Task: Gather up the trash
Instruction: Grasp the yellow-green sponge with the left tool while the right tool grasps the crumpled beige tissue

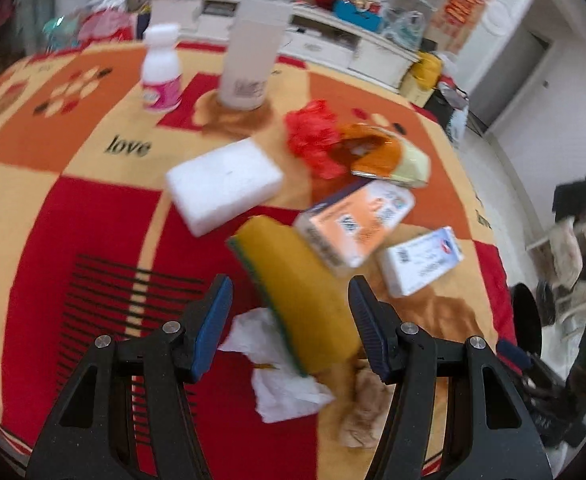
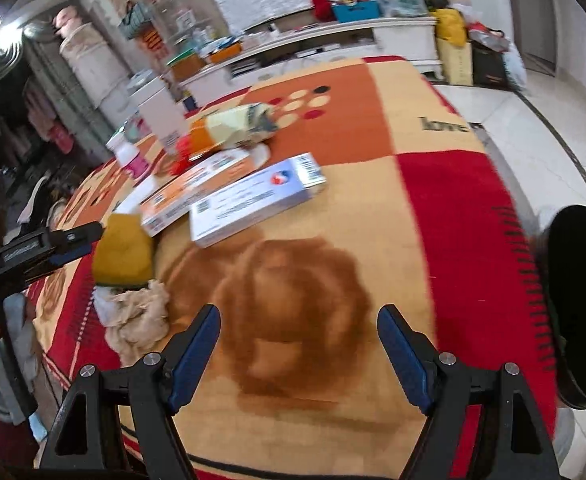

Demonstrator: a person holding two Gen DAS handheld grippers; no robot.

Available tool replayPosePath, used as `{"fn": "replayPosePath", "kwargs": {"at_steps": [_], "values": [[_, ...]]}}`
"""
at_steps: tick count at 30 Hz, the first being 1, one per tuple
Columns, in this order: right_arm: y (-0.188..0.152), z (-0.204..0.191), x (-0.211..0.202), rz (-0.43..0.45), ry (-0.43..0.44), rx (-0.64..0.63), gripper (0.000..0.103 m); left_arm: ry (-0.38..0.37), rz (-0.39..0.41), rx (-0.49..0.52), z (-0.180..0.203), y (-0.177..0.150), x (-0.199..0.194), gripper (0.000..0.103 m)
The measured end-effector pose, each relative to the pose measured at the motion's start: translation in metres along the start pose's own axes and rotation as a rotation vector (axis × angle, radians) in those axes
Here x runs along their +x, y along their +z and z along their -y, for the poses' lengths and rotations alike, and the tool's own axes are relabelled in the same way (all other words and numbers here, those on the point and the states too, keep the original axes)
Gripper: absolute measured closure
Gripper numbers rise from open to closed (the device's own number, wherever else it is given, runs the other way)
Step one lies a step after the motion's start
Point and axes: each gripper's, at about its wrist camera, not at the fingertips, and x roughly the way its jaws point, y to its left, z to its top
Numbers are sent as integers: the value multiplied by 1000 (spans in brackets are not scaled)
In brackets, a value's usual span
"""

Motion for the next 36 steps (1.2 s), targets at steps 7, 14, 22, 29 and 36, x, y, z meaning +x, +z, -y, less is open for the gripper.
{"fn": "replayPosePath", "kwargs": {"at_steps": [7,14,22,29,36], "values": [[-2,-22,4,-18,22,-48,24,-40,-32,-35,-4,5,27,45],[-4,-23,7,-30,18,-51,24,-130,-39,-44,-9,10,24,78],[-1,-35,7,-31,48,-76,24,-243,-39,-114,-51,24,-27,80],[-2,-62,20,-53,87,-121,24,-182,-145,-108,-98,5,-39,76],[-6,-87,28,-79,101,-176,24,24,-151,-139,-141,-20,-29,49]]}}
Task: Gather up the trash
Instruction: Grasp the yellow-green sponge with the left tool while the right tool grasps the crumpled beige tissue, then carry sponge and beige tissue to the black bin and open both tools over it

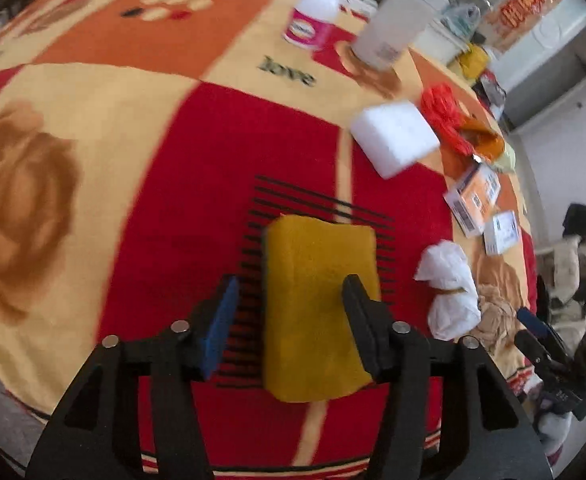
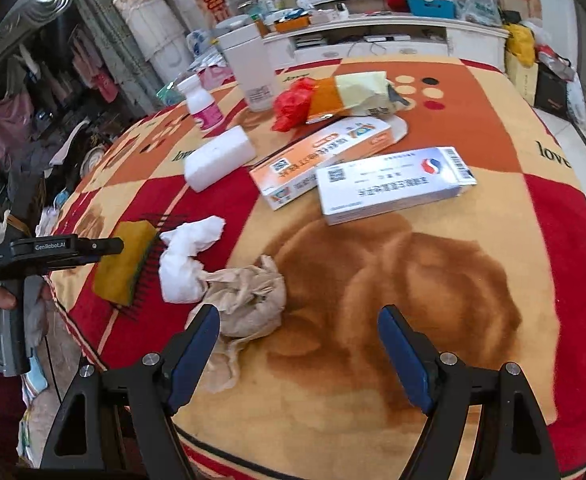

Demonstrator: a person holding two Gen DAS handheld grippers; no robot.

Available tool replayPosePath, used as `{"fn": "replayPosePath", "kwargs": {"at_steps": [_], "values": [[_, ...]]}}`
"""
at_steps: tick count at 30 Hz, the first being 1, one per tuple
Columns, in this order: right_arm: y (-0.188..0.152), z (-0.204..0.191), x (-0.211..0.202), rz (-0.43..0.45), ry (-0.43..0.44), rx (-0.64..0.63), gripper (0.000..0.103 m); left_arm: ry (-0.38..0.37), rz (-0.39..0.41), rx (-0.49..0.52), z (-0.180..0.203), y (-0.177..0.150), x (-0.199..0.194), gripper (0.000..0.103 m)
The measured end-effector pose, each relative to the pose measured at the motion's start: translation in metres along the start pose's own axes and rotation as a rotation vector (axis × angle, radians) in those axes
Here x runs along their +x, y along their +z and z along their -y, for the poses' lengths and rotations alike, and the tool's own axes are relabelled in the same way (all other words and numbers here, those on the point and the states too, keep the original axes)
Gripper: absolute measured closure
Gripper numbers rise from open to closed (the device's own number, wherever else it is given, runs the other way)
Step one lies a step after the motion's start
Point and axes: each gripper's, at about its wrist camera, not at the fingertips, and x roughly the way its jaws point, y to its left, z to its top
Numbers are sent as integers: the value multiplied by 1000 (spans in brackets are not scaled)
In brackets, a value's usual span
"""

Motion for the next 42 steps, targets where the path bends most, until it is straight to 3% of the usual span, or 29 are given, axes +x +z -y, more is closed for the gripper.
{"fn": "replayPosePath", "kwargs": {"at_steps": [3,7,13,14,16,18,27,33,42], "values": [[3,-4,1,1,0,-5,23,-29,40,-8,-1,-6,-12,39],[5,-11,5,-4,15,-6,21,-56,72,12,11,-17,-18,38],[4,-27,29,-23,49,-32,21,32,111,60,34,-25,-2,38],[3,-27,33,-21,56,-30,26,62,118,73,36,-26,1,38],[-1,-26,41,-29,62,-25,53,124,121,103,41,-29,11,38],[-5,-26,41,-17,52,-41,57,135,108,91,38,-29,19,38],[-9,-6,2,68,51,-39,60,58,133,95,42,-31,14,46],[-11,12,-18,93,30,-8,60,-5,201,169,81,-34,-13,46],[-17,42,-44,133,-30,36,60,-133,221,298,154,-39,-28,46]]}}
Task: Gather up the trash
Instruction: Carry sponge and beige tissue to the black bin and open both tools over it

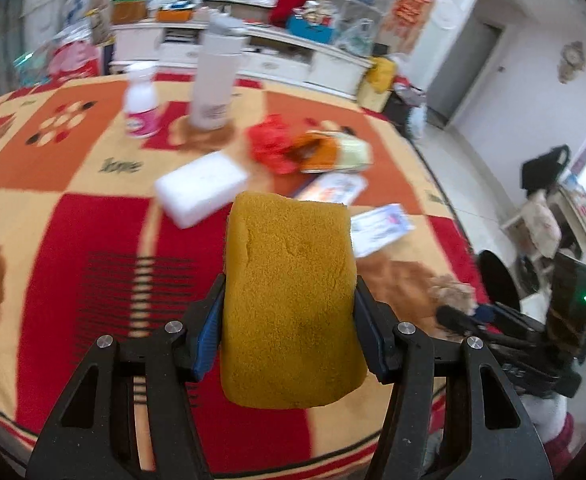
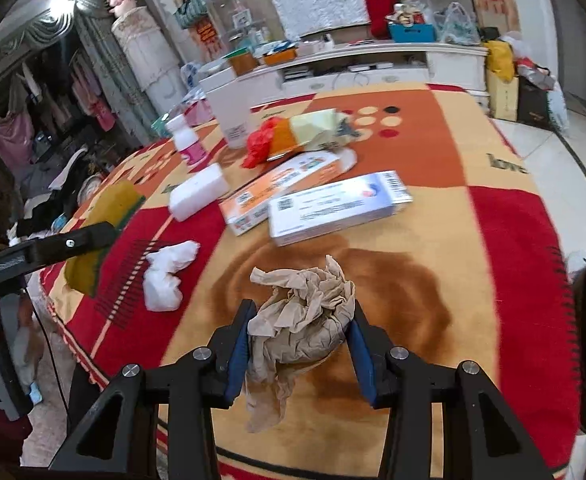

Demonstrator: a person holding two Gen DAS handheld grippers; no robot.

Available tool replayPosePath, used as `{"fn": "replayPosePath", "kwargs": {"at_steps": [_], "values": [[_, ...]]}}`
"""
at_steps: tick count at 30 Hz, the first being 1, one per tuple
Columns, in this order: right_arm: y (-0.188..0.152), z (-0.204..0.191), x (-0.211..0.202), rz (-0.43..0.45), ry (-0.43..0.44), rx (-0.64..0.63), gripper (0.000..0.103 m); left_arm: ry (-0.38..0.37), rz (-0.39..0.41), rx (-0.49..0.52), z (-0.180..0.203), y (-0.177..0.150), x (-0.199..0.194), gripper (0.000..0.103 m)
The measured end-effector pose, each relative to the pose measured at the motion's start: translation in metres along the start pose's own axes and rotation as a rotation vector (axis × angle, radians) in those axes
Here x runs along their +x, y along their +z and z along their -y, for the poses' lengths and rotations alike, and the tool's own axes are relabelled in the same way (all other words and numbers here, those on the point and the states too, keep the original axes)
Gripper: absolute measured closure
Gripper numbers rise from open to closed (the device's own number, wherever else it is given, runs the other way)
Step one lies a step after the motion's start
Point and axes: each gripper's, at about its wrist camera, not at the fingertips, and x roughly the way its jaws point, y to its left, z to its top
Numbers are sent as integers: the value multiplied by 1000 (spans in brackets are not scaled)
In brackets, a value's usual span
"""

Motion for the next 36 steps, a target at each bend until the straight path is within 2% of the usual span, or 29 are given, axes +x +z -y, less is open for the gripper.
{"fn": "replayPosePath", "kwargs": {"at_steps": [13,22,27,36], "values": [[-10,81,-60,83,-126,128,60,-165,-75,161,121,7,49,46],[-25,150,-101,136,-226,253,60,-247,-127,257,198,4,82,46],[-36,189,-118,138,-283,315,60,-288,-153,272,228,7,103,46],[-53,238,-132,142,-327,413,60,-342,-213,274,279,6,148,46]]}}
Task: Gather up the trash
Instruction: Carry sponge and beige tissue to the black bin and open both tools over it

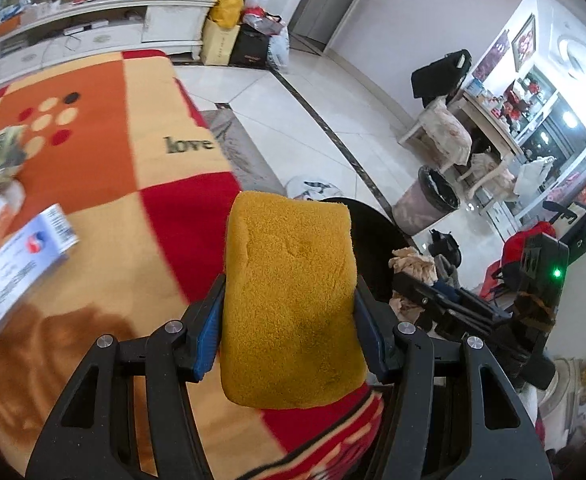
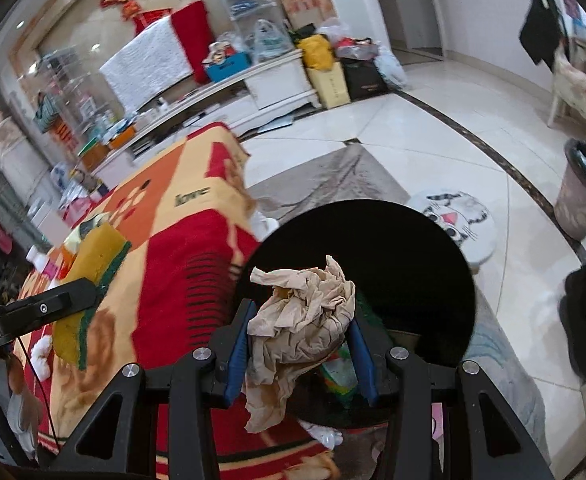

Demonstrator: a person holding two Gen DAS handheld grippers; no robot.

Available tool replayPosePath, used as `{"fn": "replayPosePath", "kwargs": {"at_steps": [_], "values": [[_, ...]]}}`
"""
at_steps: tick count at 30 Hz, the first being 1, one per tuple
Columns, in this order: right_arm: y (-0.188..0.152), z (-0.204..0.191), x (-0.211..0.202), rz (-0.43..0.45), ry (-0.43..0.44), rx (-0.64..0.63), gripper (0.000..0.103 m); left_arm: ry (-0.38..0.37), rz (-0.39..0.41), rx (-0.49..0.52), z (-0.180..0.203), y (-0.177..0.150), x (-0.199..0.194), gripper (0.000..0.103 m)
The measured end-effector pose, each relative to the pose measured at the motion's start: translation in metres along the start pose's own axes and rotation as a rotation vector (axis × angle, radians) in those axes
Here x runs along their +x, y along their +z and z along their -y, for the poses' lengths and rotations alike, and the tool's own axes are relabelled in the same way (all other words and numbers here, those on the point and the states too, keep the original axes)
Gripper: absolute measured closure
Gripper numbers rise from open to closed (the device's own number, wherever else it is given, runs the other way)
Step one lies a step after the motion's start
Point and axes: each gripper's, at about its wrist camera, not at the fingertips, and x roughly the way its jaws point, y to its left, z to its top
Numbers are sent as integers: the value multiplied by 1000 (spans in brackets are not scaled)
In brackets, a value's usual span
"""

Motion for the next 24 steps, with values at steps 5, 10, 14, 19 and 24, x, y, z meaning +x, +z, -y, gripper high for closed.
{"fn": "replayPosePath", "kwargs": {"at_steps": [5,10,14,19,24], "values": [[-1,18,3,-8,-18,40,60,-7,-14,20,16,9,23,46],[0,32,6,-9,-24,75,60,-8,-26,33,25,12,39,46],[2,37,7,-7,-30,83,60,-7,-30,46,34,14,50,46],[3,45,9,-8,-36,107,60,-13,-34,54,39,17,57,46],[5,51,11,-12,-43,117,60,-29,-41,65,45,17,65,45]]}}
